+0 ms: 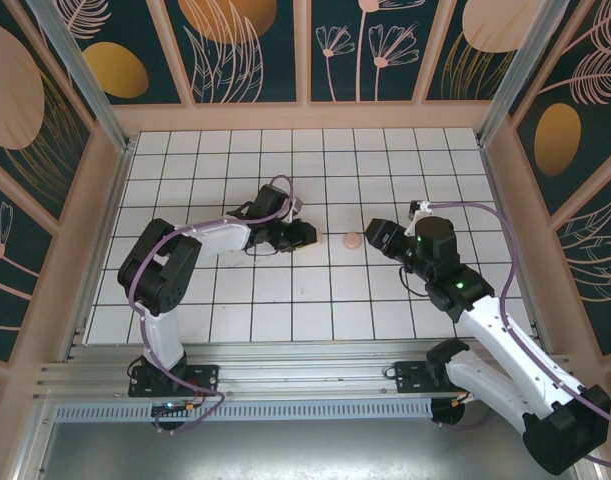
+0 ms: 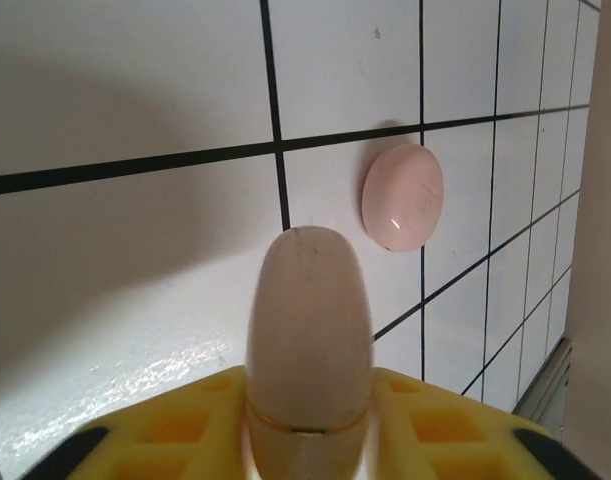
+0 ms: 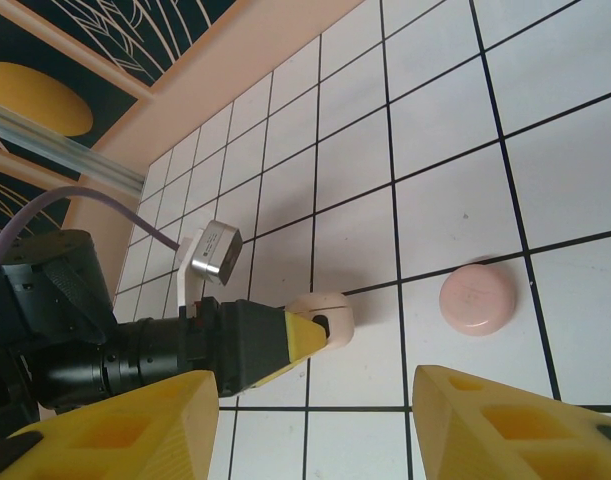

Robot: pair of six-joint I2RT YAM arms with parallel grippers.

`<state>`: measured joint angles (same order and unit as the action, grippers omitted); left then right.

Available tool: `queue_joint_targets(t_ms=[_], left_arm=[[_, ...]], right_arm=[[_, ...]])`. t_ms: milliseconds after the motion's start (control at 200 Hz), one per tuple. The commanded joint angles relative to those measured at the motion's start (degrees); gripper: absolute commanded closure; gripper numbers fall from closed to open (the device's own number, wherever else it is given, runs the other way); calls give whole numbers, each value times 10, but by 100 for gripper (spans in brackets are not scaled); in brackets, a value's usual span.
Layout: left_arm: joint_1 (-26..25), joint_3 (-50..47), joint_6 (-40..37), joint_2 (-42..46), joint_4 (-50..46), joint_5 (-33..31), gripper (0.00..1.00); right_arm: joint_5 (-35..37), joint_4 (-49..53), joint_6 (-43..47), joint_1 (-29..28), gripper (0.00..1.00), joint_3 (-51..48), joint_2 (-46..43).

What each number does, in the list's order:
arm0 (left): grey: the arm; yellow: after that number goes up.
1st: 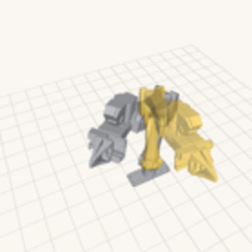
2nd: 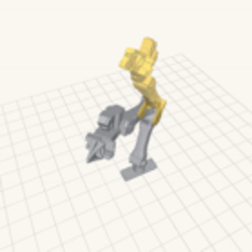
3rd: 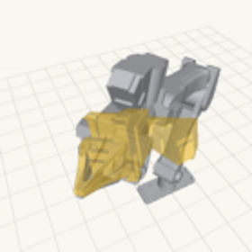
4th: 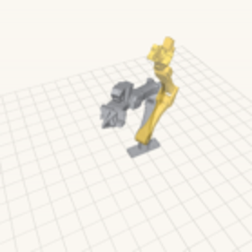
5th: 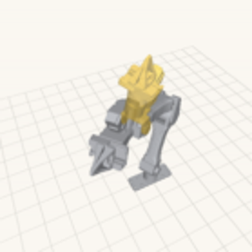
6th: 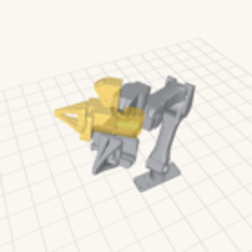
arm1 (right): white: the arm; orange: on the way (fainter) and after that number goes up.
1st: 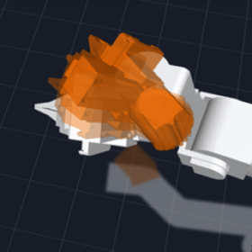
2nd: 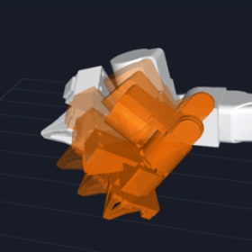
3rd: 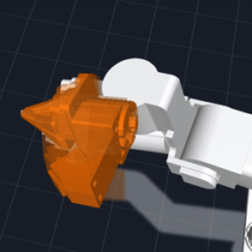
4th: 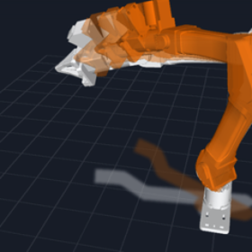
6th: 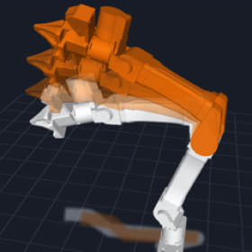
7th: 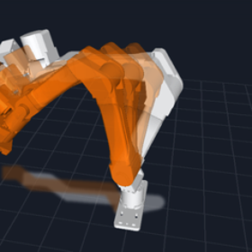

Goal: Insert the wireless bluetooth earbuds into the charging case

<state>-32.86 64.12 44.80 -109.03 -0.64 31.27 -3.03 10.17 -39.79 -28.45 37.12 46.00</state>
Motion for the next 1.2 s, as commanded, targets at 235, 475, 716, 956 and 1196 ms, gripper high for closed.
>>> queue_joint_targets(t_ms=[235,475,716,956,1196], left_arm=[[24,-6,-18,7,-47,-13,52],[51,0,-45,52,-86,-36,30],[123,-21,-72,164,-92,-71,1],[238,-43,-124,254,-114,-181,1],[288,-122,-188,326,-36,-350,1]], right_arm=[[13,10,3,-1,45,15,-9],[35,3,45,1,43,13,10],[101,-27,138,17,7,11,49],[146,-92,240,111,1,-23,89],[97,-259,342,230,1,-133,85]])
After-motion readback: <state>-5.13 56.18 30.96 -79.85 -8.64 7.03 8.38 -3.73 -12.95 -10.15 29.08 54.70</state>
